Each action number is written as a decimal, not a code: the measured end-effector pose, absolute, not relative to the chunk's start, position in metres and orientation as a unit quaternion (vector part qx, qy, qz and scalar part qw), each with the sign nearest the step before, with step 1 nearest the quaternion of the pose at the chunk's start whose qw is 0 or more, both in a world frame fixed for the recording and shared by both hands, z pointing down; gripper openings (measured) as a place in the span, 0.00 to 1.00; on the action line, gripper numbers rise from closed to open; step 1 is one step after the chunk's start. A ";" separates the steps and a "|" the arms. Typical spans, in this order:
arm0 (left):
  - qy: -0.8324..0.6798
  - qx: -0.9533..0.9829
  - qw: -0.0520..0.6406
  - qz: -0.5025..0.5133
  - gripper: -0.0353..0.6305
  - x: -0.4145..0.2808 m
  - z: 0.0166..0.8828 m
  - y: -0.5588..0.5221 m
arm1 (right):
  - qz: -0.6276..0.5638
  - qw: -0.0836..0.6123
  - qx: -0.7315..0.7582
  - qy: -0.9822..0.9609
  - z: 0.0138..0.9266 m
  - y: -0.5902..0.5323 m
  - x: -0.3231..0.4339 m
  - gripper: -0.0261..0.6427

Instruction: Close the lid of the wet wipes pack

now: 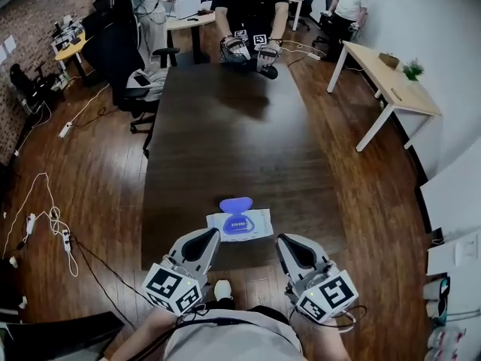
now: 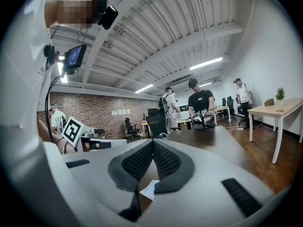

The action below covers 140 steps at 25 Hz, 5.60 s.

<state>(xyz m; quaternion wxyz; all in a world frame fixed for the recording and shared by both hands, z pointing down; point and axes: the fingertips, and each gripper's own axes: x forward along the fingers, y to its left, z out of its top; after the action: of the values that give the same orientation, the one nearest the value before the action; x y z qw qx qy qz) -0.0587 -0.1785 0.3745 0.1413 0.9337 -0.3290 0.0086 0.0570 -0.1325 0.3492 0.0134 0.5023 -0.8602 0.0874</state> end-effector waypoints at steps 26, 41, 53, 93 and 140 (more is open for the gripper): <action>-0.401 0.898 0.176 0.032 0.06 -0.053 0.420 -0.255 | 0.114 0.073 0.374 -0.917 0.423 -0.239 0.061 0.05; -0.418 0.881 0.210 0.065 0.06 -0.057 0.496 -0.273 | 0.121 0.133 0.320 -0.930 0.494 -0.283 0.046 0.05; -0.426 0.869 0.242 0.072 0.06 -0.050 0.547 -0.282 | 0.142 0.178 0.296 -0.928 0.564 -0.310 0.049 0.24; -0.425 0.867 0.251 0.071 0.06 -0.044 0.555 -0.255 | 0.206 0.231 0.186 -0.933 0.604 -0.230 0.010 0.34; -0.422 0.871 0.241 0.064 0.06 -0.050 0.546 -0.240 | 0.212 0.373 0.164 -0.888 0.651 -0.213 0.004 0.35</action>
<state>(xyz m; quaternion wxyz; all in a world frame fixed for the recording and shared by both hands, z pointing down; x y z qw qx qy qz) -0.0503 -0.2403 0.5460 0.2415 0.8714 -0.4222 0.0644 0.0036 -0.2126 0.6511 0.3725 0.1644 -0.8883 0.2124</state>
